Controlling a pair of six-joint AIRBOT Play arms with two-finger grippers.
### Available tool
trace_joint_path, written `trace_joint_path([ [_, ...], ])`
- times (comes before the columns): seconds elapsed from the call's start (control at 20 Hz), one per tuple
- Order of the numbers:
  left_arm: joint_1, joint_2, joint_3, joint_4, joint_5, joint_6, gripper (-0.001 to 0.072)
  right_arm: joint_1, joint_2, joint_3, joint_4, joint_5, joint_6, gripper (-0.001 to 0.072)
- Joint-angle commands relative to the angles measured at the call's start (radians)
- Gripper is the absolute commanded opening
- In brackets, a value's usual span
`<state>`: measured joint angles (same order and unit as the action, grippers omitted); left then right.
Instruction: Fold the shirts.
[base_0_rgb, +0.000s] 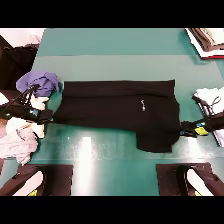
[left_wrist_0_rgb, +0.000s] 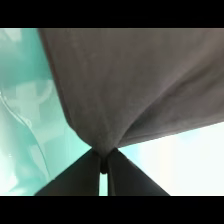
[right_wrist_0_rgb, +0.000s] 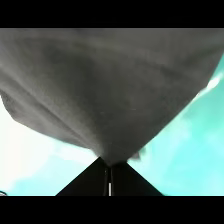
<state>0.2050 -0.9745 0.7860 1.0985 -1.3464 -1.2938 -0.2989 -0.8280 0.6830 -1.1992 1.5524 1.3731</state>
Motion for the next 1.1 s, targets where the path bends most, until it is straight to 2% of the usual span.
trace_joint_path([
  [0.0, 0.000, 0.140, -0.019, -0.034, -0.122, -0.042, 0.0023, 0.001, 0.167, 0.043, -0.051, 0.078, 0.029, 0.0016],
  [0.1, 0.000, 0.138, -0.011, -0.092, -0.101, -0.042, 0.0024, 0.001, 0.204, 0.073, -0.022, 0.029, 0.037, 0.0015],
  [0.2, 0.000, 0.128, -0.003, -0.139, -0.002, -0.042, 0.0023, 0.002, 0.172, 0.123, 0.003, -0.020, 0.036, 0.0016],
  [0.45, 0.000, 0.127, -0.003, -0.134, 0.317, -0.043, 0.0023, 0.026, -0.085, 0.274, 0.025, -0.123, 0.004, 0.0015],
  [0.55, 0.000, 0.110, -0.003, -0.135, 0.419, -0.069, 0.0023, 0.050, -0.193, 0.341, 0.022, -0.155, 0.004, 0.0016],
  [0.75, 0.000, -0.020, 0.031, -0.154, 0.430, -0.032, 0.0023, 0.116, -0.365, 0.473, 0.020, -0.188, 0.005, 0.0015],
  [1.05, 0.000, -0.279, 0.201, -0.168, 0.430, -0.008, 0.0024, 0.133, -0.535, 0.632, 0.023, -0.205, 0.044, 0.0017],
])
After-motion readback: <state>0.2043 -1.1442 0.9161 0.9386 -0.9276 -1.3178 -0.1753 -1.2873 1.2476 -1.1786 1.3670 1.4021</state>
